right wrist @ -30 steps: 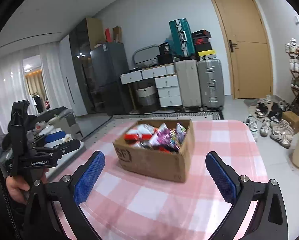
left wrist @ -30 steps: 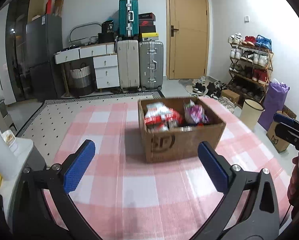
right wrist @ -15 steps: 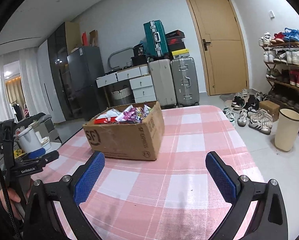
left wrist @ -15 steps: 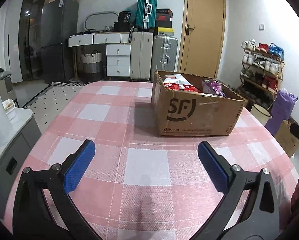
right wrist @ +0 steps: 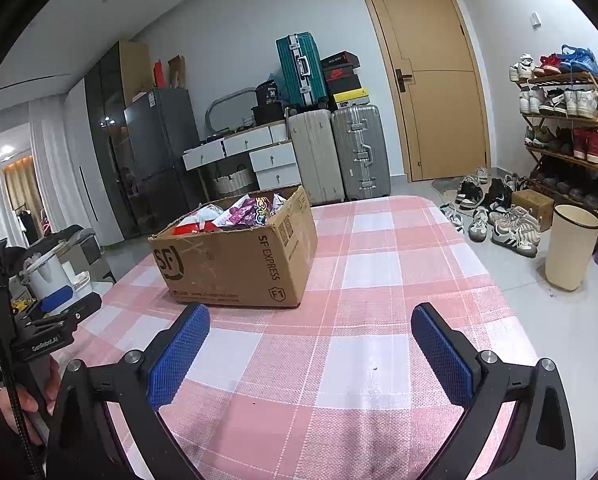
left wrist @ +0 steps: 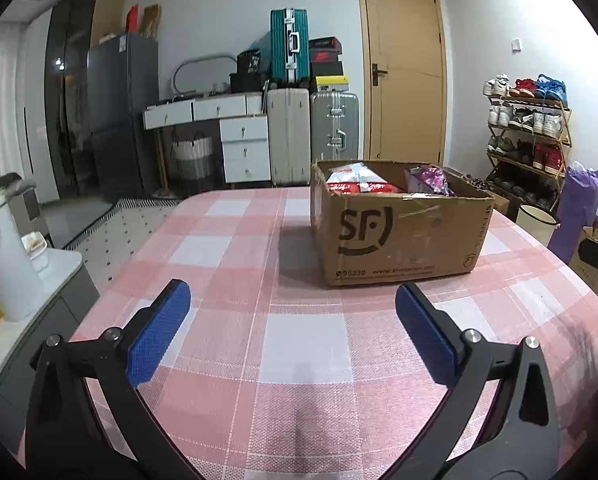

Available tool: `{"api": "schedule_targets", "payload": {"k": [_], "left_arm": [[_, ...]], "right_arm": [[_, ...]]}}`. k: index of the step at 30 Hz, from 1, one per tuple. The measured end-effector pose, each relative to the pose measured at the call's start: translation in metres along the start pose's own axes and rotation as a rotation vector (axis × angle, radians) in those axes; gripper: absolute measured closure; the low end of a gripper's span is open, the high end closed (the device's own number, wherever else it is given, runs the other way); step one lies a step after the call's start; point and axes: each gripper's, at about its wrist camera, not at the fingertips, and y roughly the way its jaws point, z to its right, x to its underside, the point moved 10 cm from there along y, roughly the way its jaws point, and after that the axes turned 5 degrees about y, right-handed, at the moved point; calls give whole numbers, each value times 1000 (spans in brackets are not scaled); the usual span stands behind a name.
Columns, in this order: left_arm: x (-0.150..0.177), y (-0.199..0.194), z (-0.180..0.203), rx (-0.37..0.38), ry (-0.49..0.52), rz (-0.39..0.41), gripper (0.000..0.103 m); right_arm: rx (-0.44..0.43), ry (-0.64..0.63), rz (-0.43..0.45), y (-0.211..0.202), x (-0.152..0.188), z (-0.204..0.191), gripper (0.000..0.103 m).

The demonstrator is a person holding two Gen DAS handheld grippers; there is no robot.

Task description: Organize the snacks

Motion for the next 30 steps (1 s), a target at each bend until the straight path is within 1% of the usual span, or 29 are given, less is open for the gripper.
{"api": "schedule_targets", "payload": {"k": [7, 30], "left_arm": [[-1, -3, 0, -6, -4, 8, 1], [1, -6, -1, -14, -4, 8, 1]], "right_arm": [[13, -34, 2, 0, 0, -7, 0], [8, -18, 1, 0, 1, -7, 0]]}}
